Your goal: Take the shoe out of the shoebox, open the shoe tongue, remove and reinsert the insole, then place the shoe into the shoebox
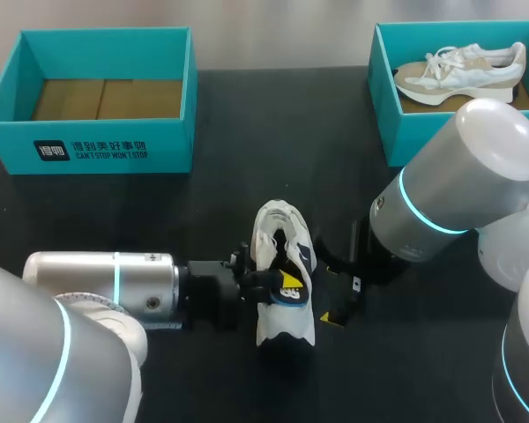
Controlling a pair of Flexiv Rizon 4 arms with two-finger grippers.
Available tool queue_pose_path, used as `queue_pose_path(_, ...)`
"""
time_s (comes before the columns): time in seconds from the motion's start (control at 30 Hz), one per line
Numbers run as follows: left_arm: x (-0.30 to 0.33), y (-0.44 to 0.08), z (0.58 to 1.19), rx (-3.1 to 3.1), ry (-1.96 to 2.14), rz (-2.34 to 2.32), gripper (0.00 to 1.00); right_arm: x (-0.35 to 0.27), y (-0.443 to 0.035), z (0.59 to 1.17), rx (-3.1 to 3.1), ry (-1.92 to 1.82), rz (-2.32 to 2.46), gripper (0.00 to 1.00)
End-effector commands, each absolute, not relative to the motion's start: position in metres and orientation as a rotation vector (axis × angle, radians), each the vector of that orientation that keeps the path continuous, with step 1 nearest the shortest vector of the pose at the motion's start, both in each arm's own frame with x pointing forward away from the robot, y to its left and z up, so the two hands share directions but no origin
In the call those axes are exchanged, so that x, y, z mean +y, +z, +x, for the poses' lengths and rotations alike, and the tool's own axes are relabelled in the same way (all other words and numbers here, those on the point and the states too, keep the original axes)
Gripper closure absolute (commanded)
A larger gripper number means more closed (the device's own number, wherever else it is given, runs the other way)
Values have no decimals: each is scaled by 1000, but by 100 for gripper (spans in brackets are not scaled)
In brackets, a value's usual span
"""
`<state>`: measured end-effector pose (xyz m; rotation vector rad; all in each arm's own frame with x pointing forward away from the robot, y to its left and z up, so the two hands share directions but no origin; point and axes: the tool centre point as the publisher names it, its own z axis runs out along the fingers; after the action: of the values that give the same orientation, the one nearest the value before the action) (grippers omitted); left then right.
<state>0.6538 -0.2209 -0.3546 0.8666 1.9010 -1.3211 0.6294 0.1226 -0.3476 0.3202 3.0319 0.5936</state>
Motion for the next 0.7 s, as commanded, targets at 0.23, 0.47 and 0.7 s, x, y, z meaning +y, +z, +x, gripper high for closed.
queue_pose_path(0.23,-221,-367,665,1958,-1307,820,100,124,-349,628,3029,592,322,0)
queue_pose_path(0.47,-214,-353,653,1944,-1334,812,65,124,-349,628,3029,592,322,0)
queue_pose_path(0.7,-209,-337,643,1929,-1368,816,60,124,-349,628,3029,592,322,0)
